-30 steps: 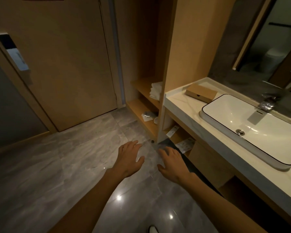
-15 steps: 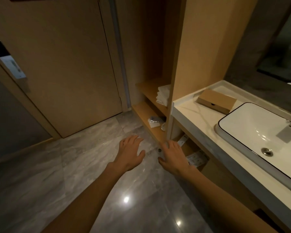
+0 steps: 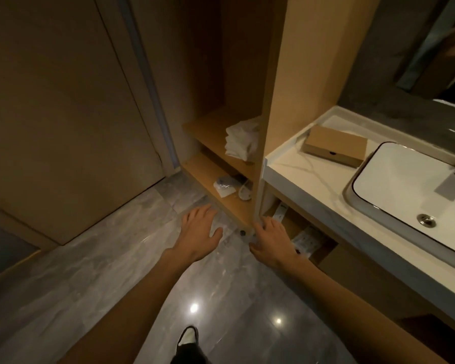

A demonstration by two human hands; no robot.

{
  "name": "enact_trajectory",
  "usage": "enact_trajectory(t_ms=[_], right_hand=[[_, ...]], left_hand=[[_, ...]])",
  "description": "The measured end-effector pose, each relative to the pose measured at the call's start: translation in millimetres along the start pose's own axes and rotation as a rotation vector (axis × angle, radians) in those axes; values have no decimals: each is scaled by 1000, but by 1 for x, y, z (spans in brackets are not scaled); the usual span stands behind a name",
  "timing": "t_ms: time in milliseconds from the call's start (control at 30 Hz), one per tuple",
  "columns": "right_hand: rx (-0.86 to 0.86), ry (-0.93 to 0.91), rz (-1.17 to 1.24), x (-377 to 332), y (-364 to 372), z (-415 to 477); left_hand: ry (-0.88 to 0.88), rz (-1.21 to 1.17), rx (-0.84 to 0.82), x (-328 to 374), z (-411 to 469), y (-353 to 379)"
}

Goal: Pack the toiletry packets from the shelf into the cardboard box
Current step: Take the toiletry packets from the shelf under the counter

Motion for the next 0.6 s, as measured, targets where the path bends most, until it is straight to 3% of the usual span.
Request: enact_trajectory(t_ms=[267,600], right_hand=[[93,315,-56,-14,13,32],[187,665,-174,-3,2,6]], left_hand=[[259,-41,-184,-38,71,16],[490,-130,-323,0,98,63]])
Point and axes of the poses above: each hand's wrist, its own z-axis towards the middle knuckle, its own y-axis out of the palm, x = y × z, the point moved 6 cm from there along z, towards the middle knuckle, and after that the axes turned 12 degrees about x, right-handed, at the moved point
